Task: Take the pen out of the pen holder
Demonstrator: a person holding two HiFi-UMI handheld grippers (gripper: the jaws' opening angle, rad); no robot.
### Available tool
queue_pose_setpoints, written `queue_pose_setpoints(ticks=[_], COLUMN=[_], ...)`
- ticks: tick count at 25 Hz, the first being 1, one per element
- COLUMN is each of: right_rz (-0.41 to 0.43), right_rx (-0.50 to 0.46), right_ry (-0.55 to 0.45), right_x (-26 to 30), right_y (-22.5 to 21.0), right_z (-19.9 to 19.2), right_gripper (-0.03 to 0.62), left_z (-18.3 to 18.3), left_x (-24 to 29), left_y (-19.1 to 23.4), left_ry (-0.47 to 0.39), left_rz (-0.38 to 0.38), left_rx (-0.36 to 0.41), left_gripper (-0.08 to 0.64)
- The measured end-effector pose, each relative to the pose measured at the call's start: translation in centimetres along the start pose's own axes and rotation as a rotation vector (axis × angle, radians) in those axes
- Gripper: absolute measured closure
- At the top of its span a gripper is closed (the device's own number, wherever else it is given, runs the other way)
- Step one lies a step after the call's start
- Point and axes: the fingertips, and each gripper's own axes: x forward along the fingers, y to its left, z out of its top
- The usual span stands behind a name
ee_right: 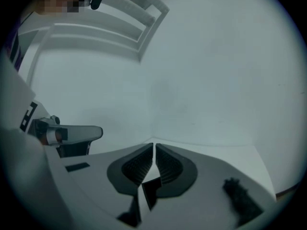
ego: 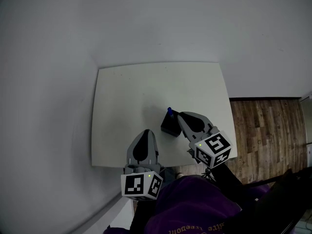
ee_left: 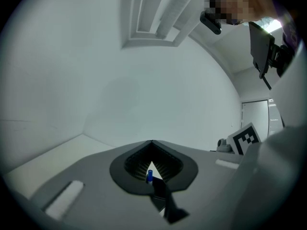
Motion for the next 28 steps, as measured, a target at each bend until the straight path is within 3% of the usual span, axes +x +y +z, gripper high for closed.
queue_pose_setpoints(ticks=[5, 8, 28], right_rz=[-0.007, 0.005, -0.036], right_rx=[-0.049, -0.056, -0.075], right_ry=[0.069, 0.123, 0.329], right_x=[2.8, 4.2, 7.7], right_y=[-0.6, -0.7, -2.7], right_z=[-0.9, -1.9, -6.3], right_gripper=[0.573, 0.519, 0.491], left_z=[0.2, 0.2, -0.5], left_x=[1.2, 1.9, 4.3], left_y=[2.3, 3.3, 5.6], left_ry=[-0.001, -0.001, 0.009], left_rz=[0.014, 0.017, 0.036], left_rx=[-0.011, -0.018, -0.051], left_gripper=[0.555, 0.555, 0.555])
